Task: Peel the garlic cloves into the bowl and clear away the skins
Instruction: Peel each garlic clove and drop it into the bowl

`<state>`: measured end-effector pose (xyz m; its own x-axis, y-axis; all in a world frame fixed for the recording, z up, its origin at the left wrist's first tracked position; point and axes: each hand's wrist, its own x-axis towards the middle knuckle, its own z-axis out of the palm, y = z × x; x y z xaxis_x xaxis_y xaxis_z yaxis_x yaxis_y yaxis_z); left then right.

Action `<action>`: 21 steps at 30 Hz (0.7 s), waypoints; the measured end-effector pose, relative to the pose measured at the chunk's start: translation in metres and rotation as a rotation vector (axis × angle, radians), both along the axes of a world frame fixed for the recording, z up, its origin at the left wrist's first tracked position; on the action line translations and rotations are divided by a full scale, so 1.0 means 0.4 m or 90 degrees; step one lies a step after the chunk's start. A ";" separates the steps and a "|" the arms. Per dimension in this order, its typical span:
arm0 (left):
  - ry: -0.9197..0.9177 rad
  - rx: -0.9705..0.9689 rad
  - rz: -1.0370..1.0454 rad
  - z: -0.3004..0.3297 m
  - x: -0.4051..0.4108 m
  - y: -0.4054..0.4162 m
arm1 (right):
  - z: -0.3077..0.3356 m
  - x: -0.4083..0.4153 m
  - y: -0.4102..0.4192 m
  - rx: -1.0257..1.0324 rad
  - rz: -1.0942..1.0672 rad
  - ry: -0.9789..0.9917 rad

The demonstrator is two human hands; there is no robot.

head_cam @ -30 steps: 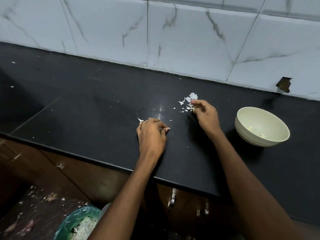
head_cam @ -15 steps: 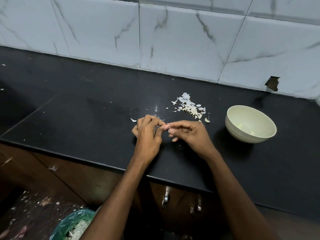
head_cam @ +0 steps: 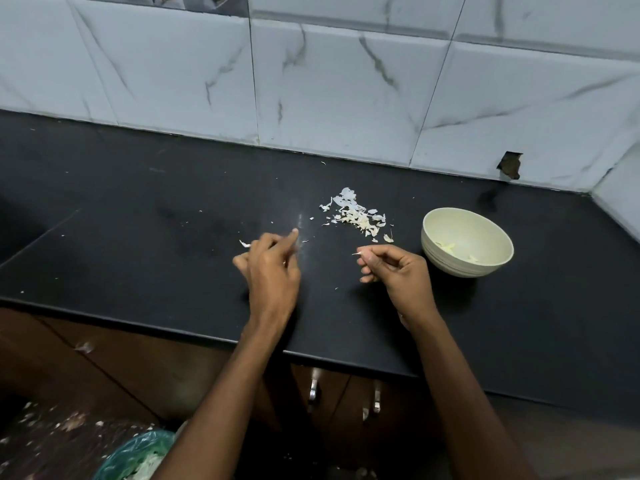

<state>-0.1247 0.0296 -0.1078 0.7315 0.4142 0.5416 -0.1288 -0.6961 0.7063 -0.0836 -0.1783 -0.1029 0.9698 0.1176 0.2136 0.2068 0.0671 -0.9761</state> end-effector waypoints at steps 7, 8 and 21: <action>0.006 0.009 0.018 0.016 0.009 -0.102 | 0.000 -0.005 0.003 0.058 -0.004 0.033; 0.031 0.001 0.019 0.014 0.011 -0.108 | 0.001 -0.006 0.003 0.061 -0.006 0.034; 0.012 -0.108 -0.253 0.012 0.000 -0.135 | -0.005 -0.009 -0.001 -0.007 0.021 0.010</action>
